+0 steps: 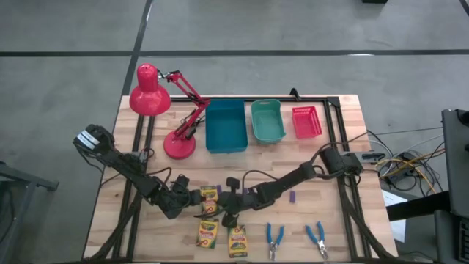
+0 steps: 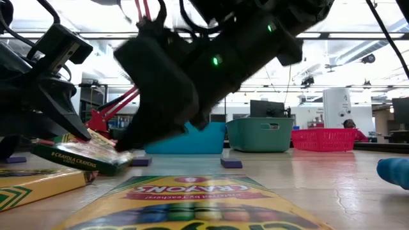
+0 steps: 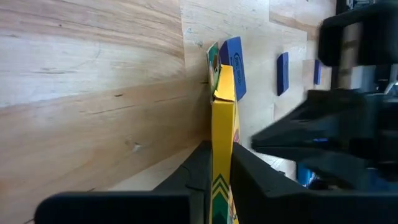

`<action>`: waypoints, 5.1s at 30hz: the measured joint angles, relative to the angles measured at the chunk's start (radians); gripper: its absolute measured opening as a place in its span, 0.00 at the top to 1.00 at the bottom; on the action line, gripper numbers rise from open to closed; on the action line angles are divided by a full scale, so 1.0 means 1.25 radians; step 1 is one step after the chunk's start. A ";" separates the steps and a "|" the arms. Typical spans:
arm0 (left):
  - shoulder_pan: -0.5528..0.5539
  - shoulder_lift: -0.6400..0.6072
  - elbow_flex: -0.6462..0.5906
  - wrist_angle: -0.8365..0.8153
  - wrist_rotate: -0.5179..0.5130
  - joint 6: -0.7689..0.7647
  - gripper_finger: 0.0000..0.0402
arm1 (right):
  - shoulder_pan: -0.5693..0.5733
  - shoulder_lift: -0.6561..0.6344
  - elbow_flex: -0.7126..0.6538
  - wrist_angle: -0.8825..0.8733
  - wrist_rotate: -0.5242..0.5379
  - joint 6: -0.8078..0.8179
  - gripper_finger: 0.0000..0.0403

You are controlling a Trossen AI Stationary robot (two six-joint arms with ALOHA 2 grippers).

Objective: Pick & Place School Supplies
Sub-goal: Put the crayon box into the blue bin

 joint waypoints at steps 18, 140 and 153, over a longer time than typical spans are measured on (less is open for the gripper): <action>-0.001 -0.002 0.000 -0.001 -0.023 -0.002 0.90 | 0.000 -0.140 -0.005 -0.082 0.218 -0.026 0.98; 0.115 -0.261 0.382 -0.561 0.114 0.594 0.75 | 0.051 -0.462 -0.071 -0.410 0.255 -0.064 0.98; -0.057 -0.111 0.309 -0.568 0.142 0.731 0.75 | 0.065 -0.423 -0.075 -0.325 -0.042 -0.057 0.98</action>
